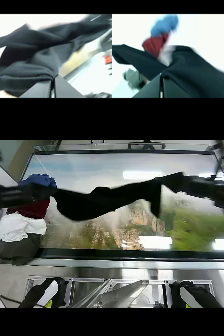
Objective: Fold the shirts.
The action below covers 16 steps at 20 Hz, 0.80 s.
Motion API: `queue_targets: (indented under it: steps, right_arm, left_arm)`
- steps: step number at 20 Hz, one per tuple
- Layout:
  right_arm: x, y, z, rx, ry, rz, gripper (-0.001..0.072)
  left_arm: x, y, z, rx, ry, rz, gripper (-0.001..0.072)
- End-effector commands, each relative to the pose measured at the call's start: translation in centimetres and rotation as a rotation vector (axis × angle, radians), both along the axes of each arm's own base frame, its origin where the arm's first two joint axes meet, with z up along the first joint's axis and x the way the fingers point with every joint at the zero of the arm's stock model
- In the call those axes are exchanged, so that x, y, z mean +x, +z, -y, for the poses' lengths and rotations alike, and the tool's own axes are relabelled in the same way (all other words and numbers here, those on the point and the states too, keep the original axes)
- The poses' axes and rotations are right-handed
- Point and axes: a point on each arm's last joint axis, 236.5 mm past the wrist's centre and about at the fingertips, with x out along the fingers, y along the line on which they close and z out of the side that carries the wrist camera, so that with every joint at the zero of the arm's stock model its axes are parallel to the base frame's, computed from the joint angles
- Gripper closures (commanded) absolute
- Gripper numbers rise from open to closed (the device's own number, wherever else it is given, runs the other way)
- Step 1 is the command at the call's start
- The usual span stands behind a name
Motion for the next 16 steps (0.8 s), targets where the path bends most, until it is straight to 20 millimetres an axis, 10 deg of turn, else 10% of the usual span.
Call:
queue_targets:
  steps: [1, 4, 7, 11, 16]
  right_arm:
    - [-10.8, 12.0, 1.0, 0.011, -0.131, 0.436, 0.0689]
    - [-16.5, 18.1, 3.4, -0.035, -0.358, 0.764, 0.0689]
    - [-16.2, 18.4, 5.0, -0.103, -0.453, 0.809, 0.0689]
    - [-5.3, 8.8, 4.0, -0.204, -0.264, 0.477, 0.0689]
    - [8.5, -8.8, 5.2, -0.245, -0.131, 0.043, 0.0688]
  left_arm:
    - [-8.8, 13.8, 4.2, -0.109, -0.106, 0.400, 0.0683]
    - [-10.9, 17.3, 3.7, 0.032, 0.046, 0.576, 0.0683]
    - [-9.7, 16.6, 1.6, 0.124, 0.173, 0.550, 0.0683]
    - [-3.5, 9.9, 0.8, 0.071, 0.088, 0.333, 0.0683]
    - [9.3, -10.0, 0.2, 0.199, 0.066, -0.115, 0.0683]
